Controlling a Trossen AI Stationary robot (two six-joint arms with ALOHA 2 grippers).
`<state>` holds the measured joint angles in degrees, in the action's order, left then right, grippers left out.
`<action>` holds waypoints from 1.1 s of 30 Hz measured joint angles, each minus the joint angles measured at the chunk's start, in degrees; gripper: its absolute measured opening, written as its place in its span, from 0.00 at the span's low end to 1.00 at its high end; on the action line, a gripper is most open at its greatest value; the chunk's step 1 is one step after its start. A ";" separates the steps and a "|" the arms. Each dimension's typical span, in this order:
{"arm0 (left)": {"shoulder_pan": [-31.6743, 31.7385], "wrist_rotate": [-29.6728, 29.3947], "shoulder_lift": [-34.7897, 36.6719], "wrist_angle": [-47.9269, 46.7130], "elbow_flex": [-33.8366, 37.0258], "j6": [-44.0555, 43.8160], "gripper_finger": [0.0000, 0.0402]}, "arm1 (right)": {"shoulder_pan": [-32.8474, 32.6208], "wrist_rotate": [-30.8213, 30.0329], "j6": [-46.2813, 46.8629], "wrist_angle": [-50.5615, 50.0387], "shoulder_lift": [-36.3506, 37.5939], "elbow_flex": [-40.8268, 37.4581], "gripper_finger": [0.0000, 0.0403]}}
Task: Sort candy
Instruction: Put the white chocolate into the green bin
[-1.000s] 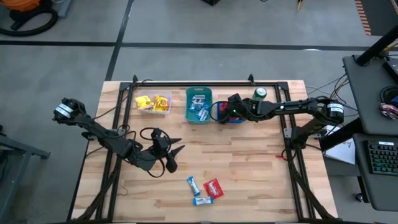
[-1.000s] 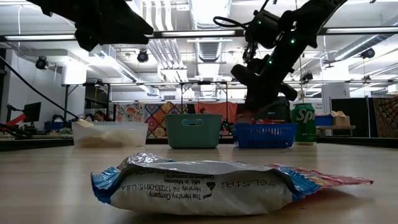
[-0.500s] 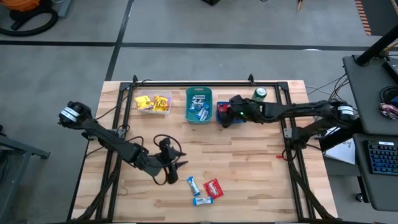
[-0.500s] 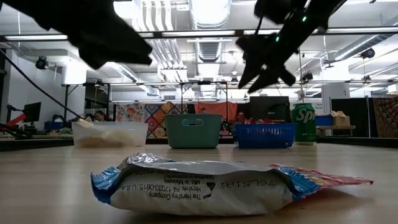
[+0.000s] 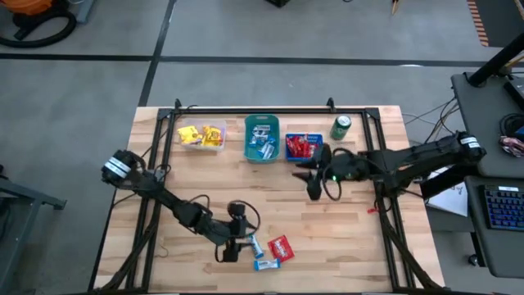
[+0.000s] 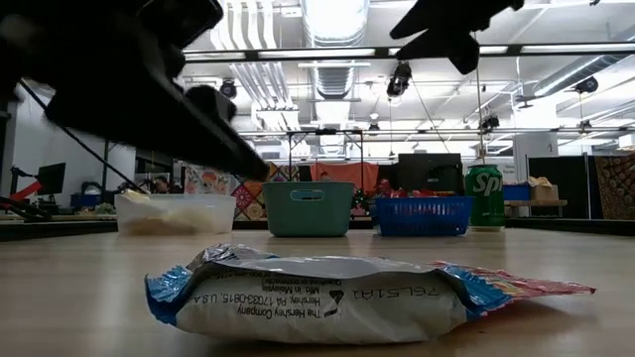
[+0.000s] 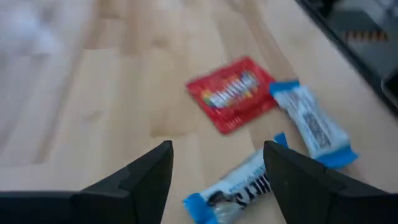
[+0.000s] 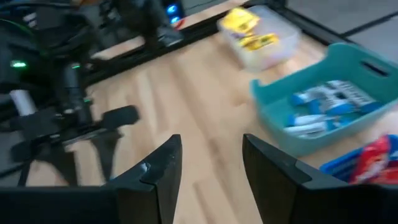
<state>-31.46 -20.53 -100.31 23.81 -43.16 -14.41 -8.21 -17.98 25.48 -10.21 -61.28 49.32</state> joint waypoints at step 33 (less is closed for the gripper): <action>0.17 8.04 -7.32 -10.65 -5.82 -1.78 0.13 | -12.94 -0.07 6.27 3.74 -17.14 -0.15 0.35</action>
<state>-31.29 -12.49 -107.63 13.16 -48.98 -16.19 -21.15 -18.04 31.75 -6.47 -78.42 49.17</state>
